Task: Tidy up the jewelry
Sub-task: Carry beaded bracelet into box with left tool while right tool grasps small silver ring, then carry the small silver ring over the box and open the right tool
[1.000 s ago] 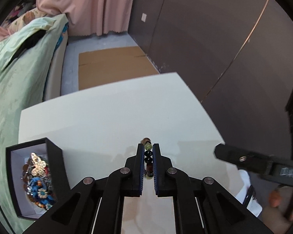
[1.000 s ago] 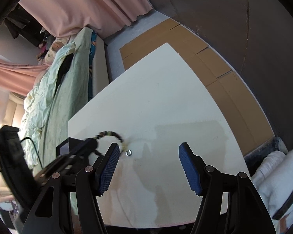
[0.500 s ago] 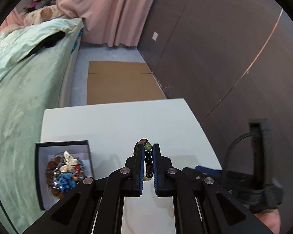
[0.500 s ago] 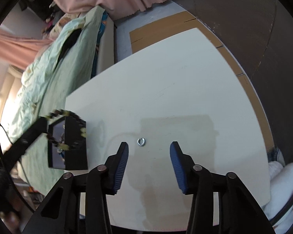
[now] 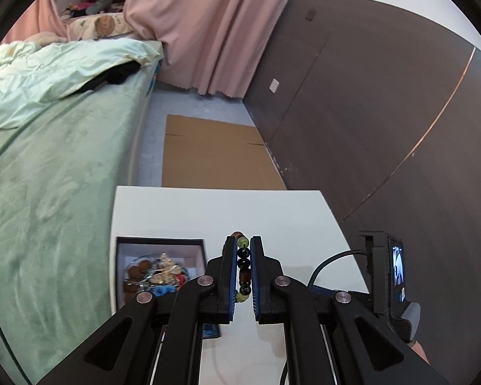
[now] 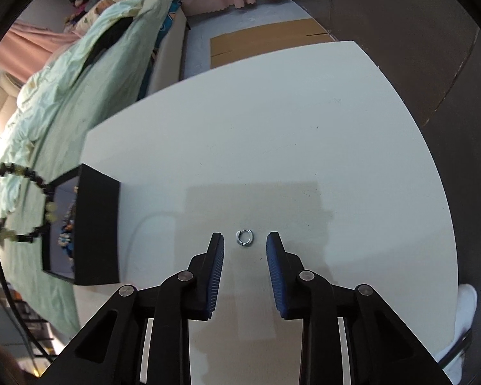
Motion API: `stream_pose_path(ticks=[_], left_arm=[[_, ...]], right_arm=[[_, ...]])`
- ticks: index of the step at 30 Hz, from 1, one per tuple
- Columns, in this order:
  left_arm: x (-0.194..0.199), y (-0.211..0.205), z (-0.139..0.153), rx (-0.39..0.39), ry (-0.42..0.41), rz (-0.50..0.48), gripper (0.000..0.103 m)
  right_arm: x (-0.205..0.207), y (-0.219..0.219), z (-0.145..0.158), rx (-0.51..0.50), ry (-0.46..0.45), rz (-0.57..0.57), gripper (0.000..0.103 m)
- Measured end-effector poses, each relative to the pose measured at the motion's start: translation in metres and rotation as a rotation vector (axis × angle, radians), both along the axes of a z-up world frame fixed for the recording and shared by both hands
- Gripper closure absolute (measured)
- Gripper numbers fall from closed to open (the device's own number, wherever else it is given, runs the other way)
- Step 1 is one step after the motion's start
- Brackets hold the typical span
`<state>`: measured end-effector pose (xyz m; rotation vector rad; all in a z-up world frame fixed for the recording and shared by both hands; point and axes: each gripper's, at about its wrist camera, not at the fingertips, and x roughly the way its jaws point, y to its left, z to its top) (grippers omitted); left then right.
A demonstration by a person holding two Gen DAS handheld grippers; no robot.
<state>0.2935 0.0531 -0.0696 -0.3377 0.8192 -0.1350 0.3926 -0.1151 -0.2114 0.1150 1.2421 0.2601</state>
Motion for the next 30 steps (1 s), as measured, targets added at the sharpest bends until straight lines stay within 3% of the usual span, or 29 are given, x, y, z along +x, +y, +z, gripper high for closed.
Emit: stream_pose_path(ticks=[8, 14, 17, 21, 22, 24, 26, 28, 30], left_arm=[[-0.003, 0.020, -0.007, -0.017, 0.011, 0.033, 0.095], [-0.001, 0.029, -0.014, -0.026, 0.031, 0.054, 0.095], [0.002, 0.038, -0.018, -0.034, 0.044, 0.089, 0.095], [0.003, 0.053, -0.022, -0.103, 0.060, 0.122, 0.094], [0.003, 0.056, -0.023, -0.115, 0.065, 0.123, 0.091], [0.004, 0.060, -0.025, -0.115, 0.081, 0.127, 0.076], [0.001, 0.064, -0.024, -0.111, 0.074, 0.153, 0.043], [-0.002, 0.067, -0.021, -0.104, 0.057, 0.177, 0.033], [-0.004, 0.070, -0.018, -0.096, 0.053, 0.185, 0.033]], right_arm=[[0.002, 0.015, -0.010, -0.111, -0.020, 0.019, 0.086], [-0.005, 0.026, -0.006, -0.204, -0.049, 0.047, 0.089], [-0.007, 0.021, 0.001, -0.178, -0.064, 0.021, 0.089], [-0.010, 0.014, 0.018, -0.098, -0.101, 0.002, 0.089], [-0.012, 0.013, 0.022, -0.075, -0.107, 0.002, 0.089], [-0.016, 0.014, 0.030, -0.017, -0.120, 0.010, 0.089], [-0.021, 0.020, 0.041, 0.025, -0.155, 0.028, 0.089], [-0.027, 0.025, 0.051, 0.055, -0.189, 0.046, 0.089], [-0.031, 0.031, 0.062, 0.115, -0.214, 0.067, 0.089]])
